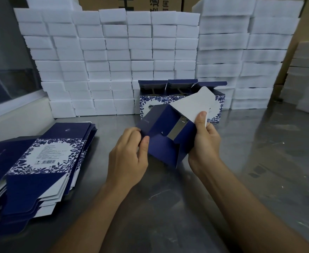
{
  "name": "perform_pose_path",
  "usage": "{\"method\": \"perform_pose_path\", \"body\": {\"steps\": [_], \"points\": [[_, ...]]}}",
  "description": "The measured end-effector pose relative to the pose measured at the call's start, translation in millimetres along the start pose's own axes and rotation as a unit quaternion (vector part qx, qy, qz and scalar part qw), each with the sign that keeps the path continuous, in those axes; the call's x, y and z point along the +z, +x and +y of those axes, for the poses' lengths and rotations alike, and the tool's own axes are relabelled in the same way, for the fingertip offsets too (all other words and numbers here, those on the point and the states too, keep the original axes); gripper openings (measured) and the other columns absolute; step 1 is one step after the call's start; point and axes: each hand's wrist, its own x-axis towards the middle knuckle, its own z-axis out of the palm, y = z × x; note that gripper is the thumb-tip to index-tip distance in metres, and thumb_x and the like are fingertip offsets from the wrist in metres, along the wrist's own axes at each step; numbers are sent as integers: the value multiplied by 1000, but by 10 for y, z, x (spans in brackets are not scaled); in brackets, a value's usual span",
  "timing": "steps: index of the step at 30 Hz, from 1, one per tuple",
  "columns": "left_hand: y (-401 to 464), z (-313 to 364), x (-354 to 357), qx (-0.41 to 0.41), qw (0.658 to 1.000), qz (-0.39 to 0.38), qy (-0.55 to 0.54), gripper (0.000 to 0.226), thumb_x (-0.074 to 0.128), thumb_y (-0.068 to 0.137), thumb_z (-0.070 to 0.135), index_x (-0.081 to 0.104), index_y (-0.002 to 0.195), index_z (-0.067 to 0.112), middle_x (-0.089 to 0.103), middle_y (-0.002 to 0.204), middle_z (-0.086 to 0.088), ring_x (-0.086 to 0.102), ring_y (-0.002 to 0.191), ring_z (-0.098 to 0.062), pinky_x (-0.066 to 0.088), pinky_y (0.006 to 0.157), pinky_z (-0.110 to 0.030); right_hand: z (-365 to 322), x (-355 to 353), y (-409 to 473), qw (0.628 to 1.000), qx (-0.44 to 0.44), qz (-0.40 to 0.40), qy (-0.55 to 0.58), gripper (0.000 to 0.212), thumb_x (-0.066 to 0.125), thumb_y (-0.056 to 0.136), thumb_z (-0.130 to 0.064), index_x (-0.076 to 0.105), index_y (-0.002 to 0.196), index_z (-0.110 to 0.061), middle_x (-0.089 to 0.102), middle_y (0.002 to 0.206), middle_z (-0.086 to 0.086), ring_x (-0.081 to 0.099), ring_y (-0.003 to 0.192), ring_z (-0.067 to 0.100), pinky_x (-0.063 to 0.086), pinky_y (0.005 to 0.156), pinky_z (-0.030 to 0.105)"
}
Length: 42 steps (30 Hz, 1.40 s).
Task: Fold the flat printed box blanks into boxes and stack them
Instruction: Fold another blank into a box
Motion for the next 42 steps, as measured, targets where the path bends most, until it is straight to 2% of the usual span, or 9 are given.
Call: {"method": "perform_pose_path", "body": {"steps": [8,11,15,20,24,28,35,37,42], "points": [[33,80,-16,-79,990,27,-116,33,52,87,49,29,71,31,42,88,3,47,81,-18,39,68,-19,-6,-19,-47,995,-20,-81,-55,33,55,99,-45,58,85,-15,67,77,-1,59,66,10,49,53,21],[34,85,3,-150,972,25,-179,34,53,82,55,34,79,28,42,98,8,47,90,-3,36,74,-6,39,15,-82,986,-77,-111,-95,36,55,100,-38,59,93,-2,61,77,5,53,71,14,46,59,24],[32,90,57,-218,940,23,-261,31,58,84,46,42,95,22,50,106,9,49,90,12,40,75,-5,73,-16,-77,966,-149,-157,-138,6,59,100,-14,63,96,-18,72,85,-10,65,80,4,54,70,22],[65,116,38,-246,918,39,-308,19,60,84,41,46,95,34,57,99,15,56,87,11,44,69,-7,111,-4,-89,961,-157,-166,-156,26,55,100,-2,63,97,-26,68,102,6,63,90,14,51,69,21],[59,83,62,-285,902,16,-323,26,69,80,39,48,96,36,59,104,16,60,95,-1,47,68,-10,81,21,-123,962,-152,-165,-154,41,51,97,7,67,87,-30,69,100,-19,63,101,2,51,85,22],[42,84,66,-310,892,14,-330,30,70,79,42,47,98,37,58,109,12,59,102,-11,51,74,-20,35,49,-165,973,-95,-168,-129,49,49,91,11,71,72,-28,69,114,-17,62,114,2,50,98,28],[104,162,58,-374,840,14,-393,34,47,80,59,47,98,30,56,111,-4,56,105,-24,45,99,-55,-21,23,-169,961,-84,-229,-128,25,59,91,-33,73,71,-27,71,108,-18,64,106,0,47,83,19],[104,172,50,-378,835,4,-401,43,42,79,69,47,101,33,58,118,-4,57,112,-23,46,100,-54,1,4,-143,949,-115,-245,-160,10,64,89,-19,69,81,-23,67,112,-18,58,122,8,46,93,23],[129,173,31,-387,830,-22,-400,59,43,66,83,47,116,52,58,125,8,59,113,-12,46,103,-49,105,-20,-134,908,-210,-254,-258,31,55,97,4,66,96,-24,58,123,-13,51,130,9,43,105,32]]}}
